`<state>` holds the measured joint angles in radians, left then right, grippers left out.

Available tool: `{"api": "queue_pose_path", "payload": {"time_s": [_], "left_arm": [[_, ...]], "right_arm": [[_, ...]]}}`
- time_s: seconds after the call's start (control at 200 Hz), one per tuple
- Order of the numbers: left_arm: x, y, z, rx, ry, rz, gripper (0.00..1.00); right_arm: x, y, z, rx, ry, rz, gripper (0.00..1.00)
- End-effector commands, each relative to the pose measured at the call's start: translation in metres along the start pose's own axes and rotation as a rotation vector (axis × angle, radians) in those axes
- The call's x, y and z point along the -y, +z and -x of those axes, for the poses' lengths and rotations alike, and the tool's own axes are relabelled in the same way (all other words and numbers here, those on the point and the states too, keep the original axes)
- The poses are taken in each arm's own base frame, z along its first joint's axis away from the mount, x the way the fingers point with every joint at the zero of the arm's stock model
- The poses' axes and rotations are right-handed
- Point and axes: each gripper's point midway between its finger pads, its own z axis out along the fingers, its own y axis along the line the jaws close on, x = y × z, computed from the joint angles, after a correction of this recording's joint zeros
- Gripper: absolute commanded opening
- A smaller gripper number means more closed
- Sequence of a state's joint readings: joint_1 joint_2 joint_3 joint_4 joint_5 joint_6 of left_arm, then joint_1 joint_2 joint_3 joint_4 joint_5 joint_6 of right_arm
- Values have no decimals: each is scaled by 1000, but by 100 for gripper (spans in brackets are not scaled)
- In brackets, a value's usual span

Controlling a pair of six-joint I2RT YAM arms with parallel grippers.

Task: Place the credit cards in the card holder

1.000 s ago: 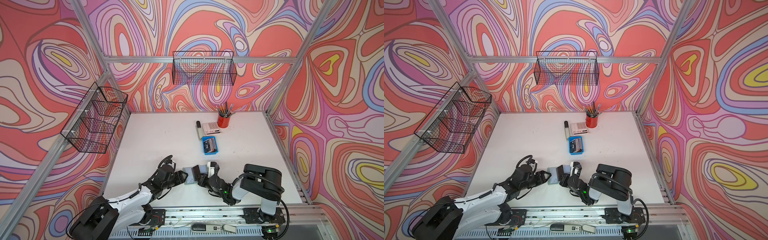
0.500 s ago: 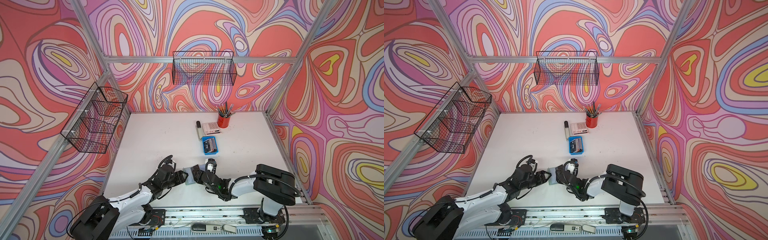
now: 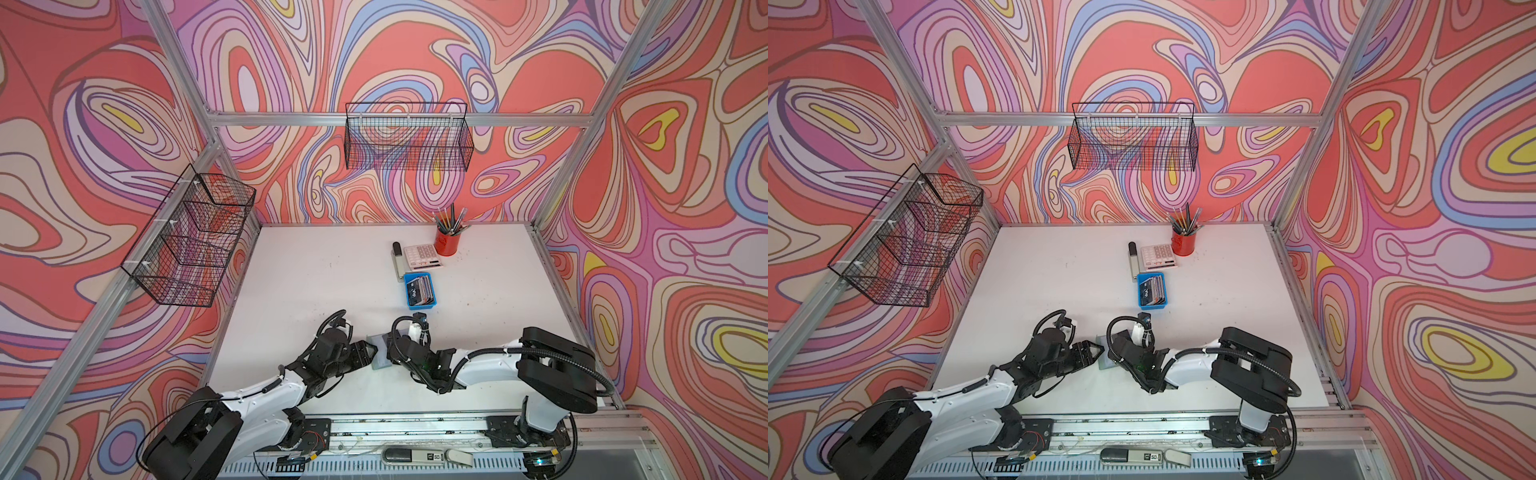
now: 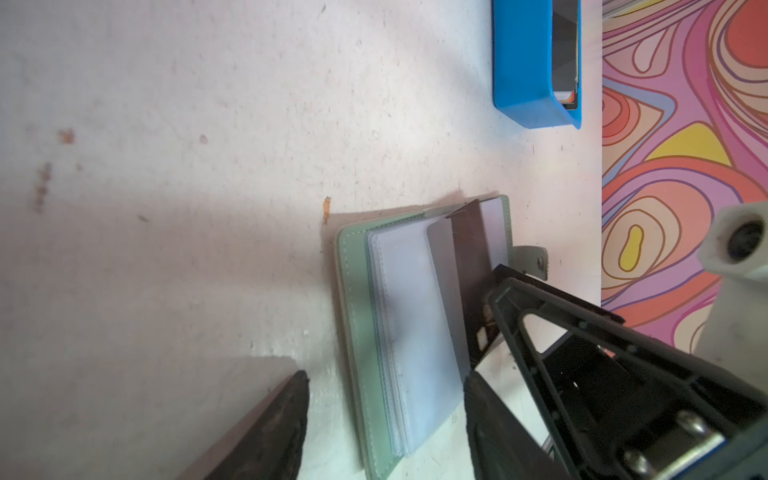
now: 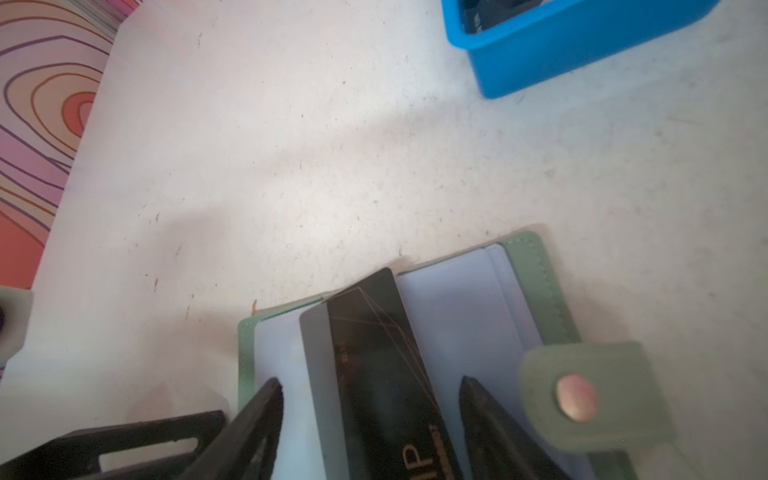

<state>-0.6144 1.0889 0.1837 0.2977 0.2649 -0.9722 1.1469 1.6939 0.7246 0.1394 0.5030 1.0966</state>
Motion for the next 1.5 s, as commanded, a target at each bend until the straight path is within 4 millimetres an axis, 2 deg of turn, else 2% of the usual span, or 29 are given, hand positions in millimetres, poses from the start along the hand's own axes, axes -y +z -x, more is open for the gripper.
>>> {"api": "queue_pose_path", "payload": {"time_s": [0.0, 0.14, 0.31, 0.406, 0.456, 0.811, 1.082, 1.492], "left_arm": [[0, 0, 1, -3, -11, 8, 62], [1, 0, 1, -4, -11, 5, 62], [0, 0, 1, -6, -13, 8, 62], [1, 0, 1, -5, -11, 5, 62], [0, 0, 1, -4, -11, 7, 62], [1, 3, 0, -14, -10, 5, 62], [2, 6, -1, -28, -13, -5, 62], [3, 8, -2, -33, -12, -6, 62]], "right_arm": [[3, -10, 8, 14, -54, -34, 73], [-4, -5, 5, -16, -72, -9, 75], [-7, 14, -5, -90, -75, -1, 68], [-13, 15, -6, -100, -69, 12, 66], [-10, 22, -15, -122, -82, 5, 63], [-36, 21, -29, -176, -64, 115, 44], [-51, 17, -31, -171, -47, 160, 31], [-69, 13, -37, -175, -14, 249, 25]]}}
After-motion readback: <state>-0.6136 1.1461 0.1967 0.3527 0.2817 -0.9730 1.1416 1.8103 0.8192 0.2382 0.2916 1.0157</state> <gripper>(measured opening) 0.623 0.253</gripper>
